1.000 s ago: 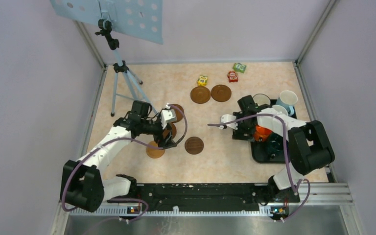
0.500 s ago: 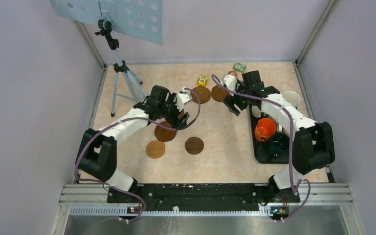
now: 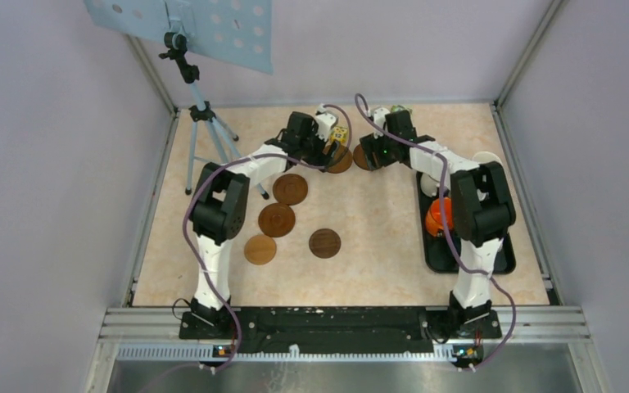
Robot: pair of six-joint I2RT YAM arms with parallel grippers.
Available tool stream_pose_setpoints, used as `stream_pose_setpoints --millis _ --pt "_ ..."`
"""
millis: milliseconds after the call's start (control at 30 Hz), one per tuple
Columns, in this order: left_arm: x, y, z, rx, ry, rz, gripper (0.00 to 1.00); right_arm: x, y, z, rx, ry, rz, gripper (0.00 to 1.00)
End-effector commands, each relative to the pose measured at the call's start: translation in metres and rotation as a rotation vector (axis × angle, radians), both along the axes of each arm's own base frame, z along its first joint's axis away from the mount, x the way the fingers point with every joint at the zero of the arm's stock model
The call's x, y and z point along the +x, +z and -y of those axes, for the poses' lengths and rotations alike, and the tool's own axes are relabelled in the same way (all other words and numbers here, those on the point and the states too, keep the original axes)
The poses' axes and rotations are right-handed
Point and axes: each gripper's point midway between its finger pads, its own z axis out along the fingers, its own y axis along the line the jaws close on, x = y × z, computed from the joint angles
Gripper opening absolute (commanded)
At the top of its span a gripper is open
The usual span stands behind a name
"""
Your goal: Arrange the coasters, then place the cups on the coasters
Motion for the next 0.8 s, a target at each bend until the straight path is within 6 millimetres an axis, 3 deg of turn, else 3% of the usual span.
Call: stream_pose_setpoints --millis 0,233,333,467,600,767 --pt "0.037 0.003 0.008 -0.039 0.094 0.069 0.91 0.038 0.021 -0.009 0.051 -0.081 0.116 0.69" --pt "0.057 -0.023 0.012 -0.031 0.124 0.072 0.9 0.054 0.019 -0.007 0.058 -0.126 0.158 0.69" --pt "0.065 -0.022 0.014 -0.046 0.129 0.1 0.9 0.058 0.018 -0.007 0.054 -0.133 0.167 0.69" --pt "0.07 -0.029 0.015 -0.045 0.127 0.097 0.89 0.068 0.004 0.0 0.005 -0.16 0.157 0.68" --pt "0.068 -0.041 0.015 -0.03 0.105 0.072 0.89 0.073 -0.008 0.005 -0.041 -0.167 0.155 0.67" --pt "0.049 -0.051 0.014 -0.025 0.061 0.031 0.83 0.07 -0.027 0.007 -0.08 -0.146 0.111 0.63"
